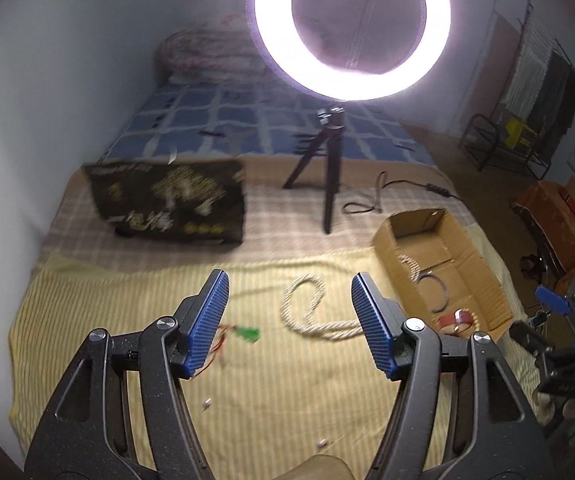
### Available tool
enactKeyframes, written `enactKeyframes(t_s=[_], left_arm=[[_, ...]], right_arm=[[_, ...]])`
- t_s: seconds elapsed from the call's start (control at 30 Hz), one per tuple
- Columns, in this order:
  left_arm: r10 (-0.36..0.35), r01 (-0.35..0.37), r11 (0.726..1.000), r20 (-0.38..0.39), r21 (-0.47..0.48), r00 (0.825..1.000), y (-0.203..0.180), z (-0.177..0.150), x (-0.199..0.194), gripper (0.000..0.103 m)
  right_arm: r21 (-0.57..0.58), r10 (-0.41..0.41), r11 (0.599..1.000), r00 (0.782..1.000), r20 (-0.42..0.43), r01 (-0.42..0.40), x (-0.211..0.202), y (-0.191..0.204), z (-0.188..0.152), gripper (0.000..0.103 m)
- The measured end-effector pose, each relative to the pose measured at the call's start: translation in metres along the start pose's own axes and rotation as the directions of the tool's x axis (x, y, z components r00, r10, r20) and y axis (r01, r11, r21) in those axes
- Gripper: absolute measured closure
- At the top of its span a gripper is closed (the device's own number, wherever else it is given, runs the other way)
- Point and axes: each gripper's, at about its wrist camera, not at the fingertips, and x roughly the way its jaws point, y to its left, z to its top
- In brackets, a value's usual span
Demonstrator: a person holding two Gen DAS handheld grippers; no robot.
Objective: Organize jewelry
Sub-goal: 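Withdraw both open tools from the box back over the bed, then move the right tool to the long pearl necklace while the left tool approaches the green jade pendant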
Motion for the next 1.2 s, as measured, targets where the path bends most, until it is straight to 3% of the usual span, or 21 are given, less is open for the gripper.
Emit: enactKeyframes(t_s=[0.43, 0.67, 0.77, 1.0, 1.2], left_arm=[[0.043, -0.051, 0.994, -0.086, -0.101, 0.995, 0.072, -0.044, 0.009, 0.037], [0.019, -0.034, 0.994, -0.146, -0.107, 0.989, 0.088, -0.056, 0.029, 0.039], [-0.001, -0.02, 0.991, -0.159, -0.135, 0.987, 0.096, -0.057, 0.035, 0.043], [-0.018, -0.007, 0.992, -0.194, -0.128, 0.981, 0.1, -0.055, 0.057, 0.043], [-0.051, 0.017, 0.99, -0.239, -0.143, 0.97, 0.1, -0.054, 0.084, 0.043]], right_arm=[[-0.075, 0.123, 0.989, 0.99, -0.075, -0.129, 0.034, 0.04, 0.006, 0.012], [-0.118, 0.182, 0.972, 0.97, -0.16, -0.202, 0.065, 0.07, 0.007, 0.018], [-0.159, 0.196, 0.959, 0.957, -0.214, -0.233, 0.081, 0.085, 0.005, 0.026], [-0.29, 0.175, 0.918, 0.932, -0.318, -0.272, 0.119, 0.117, -0.004, 0.032], [-0.3, 0.156, 0.915, 0.921, -0.358, -0.271, 0.149, 0.13, -0.007, 0.032]])
